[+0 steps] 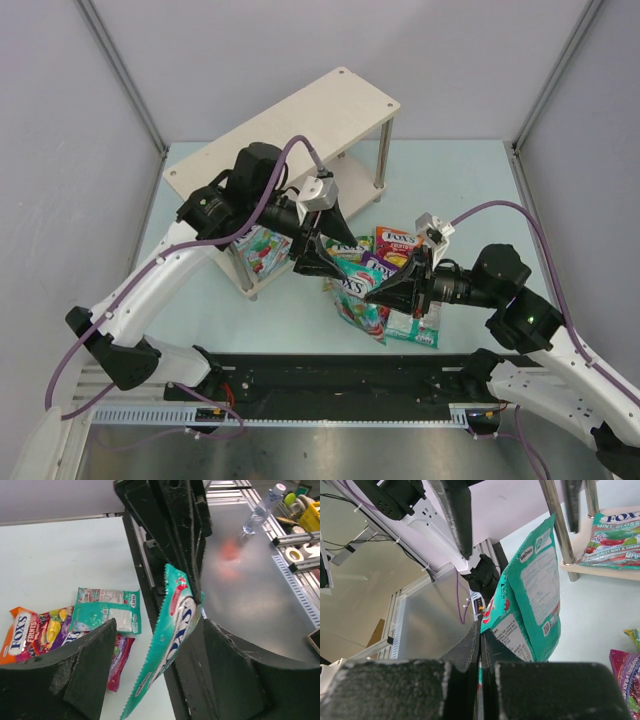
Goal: Place and organize the candy bags onto the shelf
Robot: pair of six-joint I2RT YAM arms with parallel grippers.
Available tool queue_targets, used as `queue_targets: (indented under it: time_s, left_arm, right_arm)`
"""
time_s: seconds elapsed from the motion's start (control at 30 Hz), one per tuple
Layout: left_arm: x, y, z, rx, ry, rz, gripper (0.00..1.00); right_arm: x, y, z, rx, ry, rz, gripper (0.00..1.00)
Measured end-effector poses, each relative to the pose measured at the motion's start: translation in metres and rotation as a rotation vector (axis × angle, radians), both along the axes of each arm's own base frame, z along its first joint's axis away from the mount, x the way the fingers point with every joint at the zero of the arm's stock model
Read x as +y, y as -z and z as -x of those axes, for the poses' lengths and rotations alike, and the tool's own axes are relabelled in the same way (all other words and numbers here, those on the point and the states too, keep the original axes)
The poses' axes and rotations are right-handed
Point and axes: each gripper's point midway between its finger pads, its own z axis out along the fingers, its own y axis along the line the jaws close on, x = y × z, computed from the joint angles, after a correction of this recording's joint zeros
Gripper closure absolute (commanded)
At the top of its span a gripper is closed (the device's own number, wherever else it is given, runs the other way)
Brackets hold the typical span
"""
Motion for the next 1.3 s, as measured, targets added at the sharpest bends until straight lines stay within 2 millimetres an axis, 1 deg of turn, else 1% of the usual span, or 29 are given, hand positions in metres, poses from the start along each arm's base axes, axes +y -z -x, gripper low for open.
queue_targets:
  time_s: [0.07,0.13,0.23,0.27,0.33,0.37,0.43,0.47,0.57,0.63,0.67,0.73,0.77,0.8,0.9,0.93,0.97,1.03,1.1,1.13,1.17,1.23,1.27,1.3]
  left_arm:
    - [0.001,-0.001,0.004,0.013,0.022,0.006,0.33]
    - [0.002,-0.002,0.009,0.029,0.048,0.014,0.35]
    - [0.002,0.000,0.014,0.051,0.073,0.015,0.32]
    - [0.003,0.001,0.015,0.056,0.074,0.012,0.29]
    - [0.002,0.004,0.016,0.064,0.077,0.006,0.27]
    - [0.002,0.005,0.016,0.066,0.078,0.003,0.24]
    - [0.002,0.009,0.017,0.076,0.079,-0.005,0.21]
    - [0.001,0.011,0.016,0.082,0.079,-0.010,0.18]
    - [0.000,0.016,0.014,0.092,0.073,-0.022,0.17]
    - [-0.001,0.018,0.012,0.095,0.068,-0.026,0.19]
    - [-0.002,0.019,0.012,0.095,0.067,-0.027,0.24]
    - [-0.003,0.021,0.010,0.100,0.063,-0.032,0.30]
    - [-0.004,0.021,0.009,0.102,0.063,-0.034,0.35]
    - [-0.004,0.022,0.009,0.103,0.063,-0.036,0.37]
    - [-0.007,0.028,0.008,0.119,0.068,-0.050,0.47]
    - [-0.009,0.031,0.007,0.126,0.070,-0.057,0.64]
    - [-0.010,0.033,0.006,0.134,0.071,-0.064,0.78]
    - [-0.011,0.038,0.008,0.153,0.083,-0.074,0.92]
    - [-0.011,0.040,0.009,0.164,0.086,-0.085,0.99]
    - [-0.011,0.041,0.009,0.167,0.088,-0.089,1.00]
    - [-0.011,0.042,0.010,0.170,0.088,-0.090,1.00]
    - [-0.011,0.042,0.010,0.172,0.087,-0.093,1.00]
    - [-0.011,0.043,0.009,0.172,0.083,-0.097,1.00]
    - [-0.011,0.044,0.008,0.170,0.074,-0.102,1.00]
  right_arm:
    - [0.000,0.001,-0.001,-0.002,0.005,0.006,1.00]
    - [-0.001,0.003,-0.002,-0.005,0.010,0.012,1.00]
    - [-0.001,0.003,-0.005,-0.011,0.026,0.016,1.00]
    - [-0.001,0.003,-0.006,-0.014,0.032,0.016,1.00]
    - [-0.002,0.003,-0.008,-0.017,0.038,0.016,1.00]
    - [-0.002,0.003,-0.008,-0.018,0.038,0.016,1.00]
    - [-0.002,0.002,-0.008,-0.019,0.038,0.015,1.00]
    - [-0.002,0.001,-0.008,-0.021,0.039,0.014,1.00]
    - [-0.002,-0.003,-0.008,-0.026,0.039,0.008,1.00]
    - [-0.001,-0.005,-0.008,-0.027,0.036,0.006,1.00]
    - [-0.001,-0.006,-0.008,-0.029,0.034,0.004,1.00]
    - [-0.002,-0.008,-0.007,-0.033,0.034,0.001,1.00]
    - [-0.002,-0.009,-0.007,-0.037,0.034,-0.002,1.00]
    - [-0.002,-0.011,-0.007,-0.039,0.035,-0.005,1.00]
    - [-0.003,-0.015,-0.006,-0.051,0.036,-0.012,1.00]
    - [-0.004,-0.017,-0.006,-0.057,0.037,-0.016,1.00]
    - [-0.004,-0.019,-0.006,-0.062,0.039,-0.019,1.00]
    - [-0.006,-0.019,-0.008,-0.070,0.051,-0.017,1.00]
    - [-0.006,-0.018,-0.010,-0.066,0.061,-0.011,1.00]
    - [-0.007,-0.017,-0.011,-0.067,0.064,-0.010,1.00]
    - [-0.007,-0.017,-0.012,-0.068,0.067,-0.008,0.92]
    - [-0.007,-0.015,-0.013,-0.068,0.077,-0.002,0.71]
    - [-0.008,-0.016,-0.015,-0.071,0.090,-0.002,0.55]
    - [-0.009,-0.017,-0.018,-0.072,0.106,-0.003,0.49]
